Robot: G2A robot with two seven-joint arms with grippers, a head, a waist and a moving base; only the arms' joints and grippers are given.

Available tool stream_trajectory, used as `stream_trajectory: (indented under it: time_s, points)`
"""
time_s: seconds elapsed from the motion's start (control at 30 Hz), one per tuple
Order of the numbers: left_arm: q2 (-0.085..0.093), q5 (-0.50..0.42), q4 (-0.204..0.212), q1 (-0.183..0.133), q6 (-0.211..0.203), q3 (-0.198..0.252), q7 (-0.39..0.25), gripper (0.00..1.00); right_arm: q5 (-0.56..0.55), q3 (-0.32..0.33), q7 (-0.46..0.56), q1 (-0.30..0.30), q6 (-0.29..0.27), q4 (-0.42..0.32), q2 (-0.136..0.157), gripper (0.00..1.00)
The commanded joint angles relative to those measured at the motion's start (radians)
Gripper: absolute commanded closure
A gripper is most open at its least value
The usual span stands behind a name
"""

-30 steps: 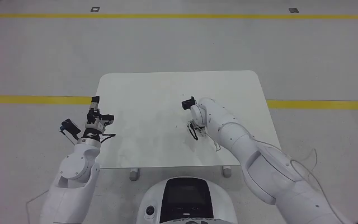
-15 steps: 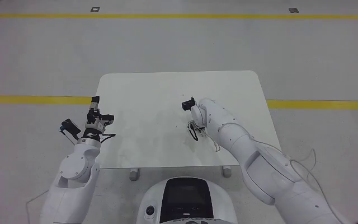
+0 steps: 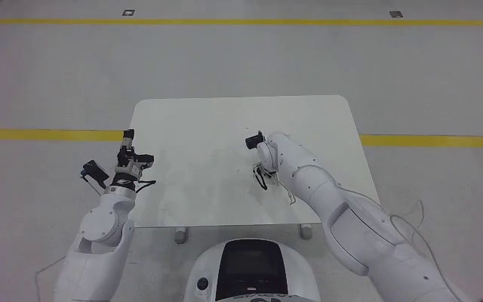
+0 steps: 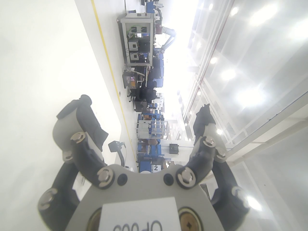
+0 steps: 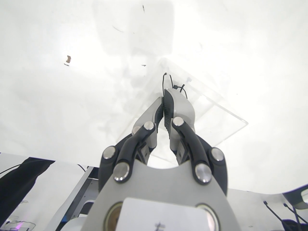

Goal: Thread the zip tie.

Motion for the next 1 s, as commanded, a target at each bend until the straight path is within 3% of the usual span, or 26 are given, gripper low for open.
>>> stream_trajectory:
  time_s: [0.0,0.47,0.7,0.97]
  points:
    - [0.000,0.000,0.000,0.000,0.000,0.000,0.000,0.00,-0.003,0.003,0.006,0.006,-0.003,-0.002,0.000,1.00]
    - [0.000,0.000,0.000,0.000,0.000,0.000,0.000,0.00,0.001,0.056,0.088,0.018,-0.101,-0.072,0.035,1.00]
    - [0.000,0.000,0.000,0.000,0.000,0.000,0.000,0.00,0.021,0.124,0.131,0.005,-0.137,-0.155,0.081,1.00]
    - [0.000,0.000,0.000,0.000,0.000,0.000,0.000,0.00,0.038,0.235,0.180,-0.057,-0.122,-0.310,0.151,1.00]
